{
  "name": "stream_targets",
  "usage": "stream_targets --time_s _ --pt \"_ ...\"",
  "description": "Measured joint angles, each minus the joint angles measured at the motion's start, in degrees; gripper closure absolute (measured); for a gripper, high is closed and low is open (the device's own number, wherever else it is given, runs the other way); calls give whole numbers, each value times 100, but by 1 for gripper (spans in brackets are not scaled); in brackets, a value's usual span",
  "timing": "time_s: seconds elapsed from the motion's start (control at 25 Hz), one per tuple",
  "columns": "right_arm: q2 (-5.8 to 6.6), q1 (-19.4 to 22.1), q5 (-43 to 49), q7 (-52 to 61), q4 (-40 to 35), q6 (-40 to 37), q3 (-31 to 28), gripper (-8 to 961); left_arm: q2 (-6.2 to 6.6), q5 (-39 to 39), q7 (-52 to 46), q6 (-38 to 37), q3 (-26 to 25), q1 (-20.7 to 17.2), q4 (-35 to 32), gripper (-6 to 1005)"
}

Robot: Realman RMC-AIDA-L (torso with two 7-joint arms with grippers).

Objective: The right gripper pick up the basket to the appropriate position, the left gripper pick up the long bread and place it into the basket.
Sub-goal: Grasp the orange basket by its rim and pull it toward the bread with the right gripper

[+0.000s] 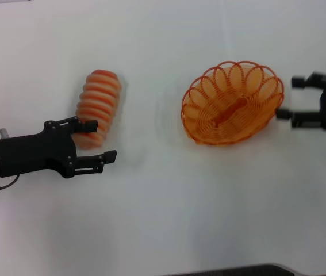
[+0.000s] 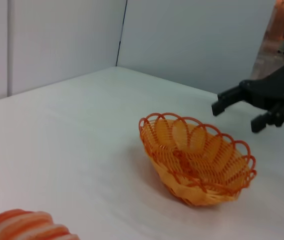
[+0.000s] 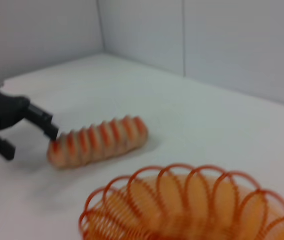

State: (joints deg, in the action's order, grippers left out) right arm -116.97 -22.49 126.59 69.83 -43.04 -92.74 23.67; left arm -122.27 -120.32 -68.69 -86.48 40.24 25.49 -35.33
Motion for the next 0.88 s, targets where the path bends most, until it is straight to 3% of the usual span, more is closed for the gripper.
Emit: stream_targets --time_s 0.28,0.56,0.88 --pt "123 -42 -786 648 -14 189 -478 39 -17 5 31 -7 -323 2 60 157" --pt "238 -353 -689 2074 -86 1043 -360 44 -76 60 38 8 -549 -3 69 157" --pt "338 -627 -445 3403 -376 1159 -87 52 -78 66 24 9 -556 5 70 156"
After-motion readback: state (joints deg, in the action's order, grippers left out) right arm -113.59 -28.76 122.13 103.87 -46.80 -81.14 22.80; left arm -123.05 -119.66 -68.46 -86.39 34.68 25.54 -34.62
